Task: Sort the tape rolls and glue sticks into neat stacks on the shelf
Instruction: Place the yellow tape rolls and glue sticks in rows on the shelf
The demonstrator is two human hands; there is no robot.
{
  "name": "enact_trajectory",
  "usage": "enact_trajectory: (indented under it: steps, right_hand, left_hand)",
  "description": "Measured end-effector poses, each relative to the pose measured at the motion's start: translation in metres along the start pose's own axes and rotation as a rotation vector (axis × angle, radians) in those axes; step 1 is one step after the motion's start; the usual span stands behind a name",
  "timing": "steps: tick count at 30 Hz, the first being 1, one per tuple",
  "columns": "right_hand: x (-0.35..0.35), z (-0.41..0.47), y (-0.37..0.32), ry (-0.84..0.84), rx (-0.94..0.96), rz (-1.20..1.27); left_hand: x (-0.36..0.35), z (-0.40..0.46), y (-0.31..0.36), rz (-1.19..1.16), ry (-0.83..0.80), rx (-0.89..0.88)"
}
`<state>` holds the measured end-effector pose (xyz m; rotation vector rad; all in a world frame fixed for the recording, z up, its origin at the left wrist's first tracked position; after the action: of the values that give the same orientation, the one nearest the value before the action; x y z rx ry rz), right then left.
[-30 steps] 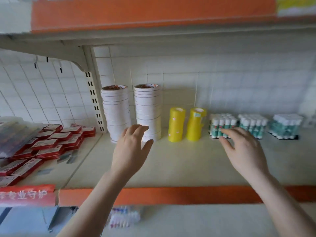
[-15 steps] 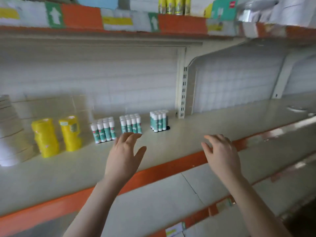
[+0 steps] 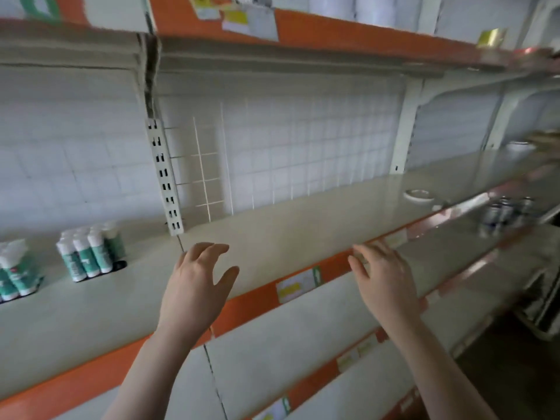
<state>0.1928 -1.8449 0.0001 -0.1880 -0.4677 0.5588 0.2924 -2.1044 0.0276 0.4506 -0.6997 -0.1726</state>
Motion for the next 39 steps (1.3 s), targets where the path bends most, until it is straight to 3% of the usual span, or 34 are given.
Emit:
enact_trajectory:
  steps: [6, 18, 27, 39]
  right_hand:
    - [-0.036, 0.05, 0.124, 0.051, 0.002, -0.026]
    - [-0.098, 0.148, 0.34, -0.07, -0.022, 0.021]
    - [-0.138, 0.195, 0.453, -0.419, 0.173, 0.241]
    - [-0.171, 0.22, 0.479, -0.893, 0.16, 0.602]
  left_hand:
    - [-0.112, 0.037, 0.059, -0.026, 0.001, -0.02]
    - [-0.273, 0.092, 0.178, 0.082, -0.05, 0.115]
    - [-0.368, 0.103, 0.273, 0.214, -0.045, 0.223]
    - [-0.41, 0.121, 0.3, 0.291, -0.056, 0.247]
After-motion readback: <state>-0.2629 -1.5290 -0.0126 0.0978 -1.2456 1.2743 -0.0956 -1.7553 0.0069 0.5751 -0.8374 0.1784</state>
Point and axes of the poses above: each hand's wrist, its own z-axis towards the middle knuckle, its own x-axis out of the back of the hand, y = z × x, the point moved 3 cm from there along z, towards the middle knuckle, and after that the axes turned 10 degrees about y, right-handed, at the moved point
